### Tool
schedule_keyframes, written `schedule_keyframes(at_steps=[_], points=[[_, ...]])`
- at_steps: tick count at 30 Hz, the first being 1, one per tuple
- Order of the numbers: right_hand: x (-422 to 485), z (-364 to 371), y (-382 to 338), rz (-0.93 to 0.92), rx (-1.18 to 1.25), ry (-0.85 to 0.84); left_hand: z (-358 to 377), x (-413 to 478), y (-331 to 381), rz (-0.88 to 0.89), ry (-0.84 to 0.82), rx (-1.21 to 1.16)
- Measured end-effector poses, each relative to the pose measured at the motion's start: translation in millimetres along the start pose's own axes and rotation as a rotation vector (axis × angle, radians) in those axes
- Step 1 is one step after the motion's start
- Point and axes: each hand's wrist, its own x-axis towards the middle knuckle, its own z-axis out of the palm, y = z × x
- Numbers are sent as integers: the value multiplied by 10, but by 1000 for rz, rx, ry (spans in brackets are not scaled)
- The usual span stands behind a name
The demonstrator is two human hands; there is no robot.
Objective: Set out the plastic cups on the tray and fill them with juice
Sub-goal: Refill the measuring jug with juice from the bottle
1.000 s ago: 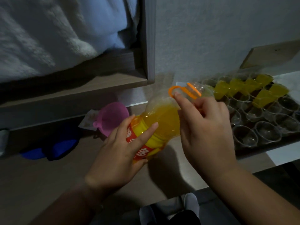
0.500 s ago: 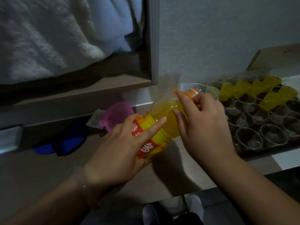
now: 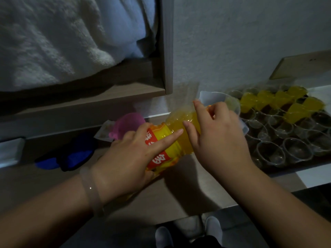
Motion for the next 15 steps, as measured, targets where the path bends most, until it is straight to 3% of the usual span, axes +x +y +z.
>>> schedule_keyframes(at_steps=[15], points=[[67,-4,-99,18,-29,7,-130,-2,52,-49,-43,14]])
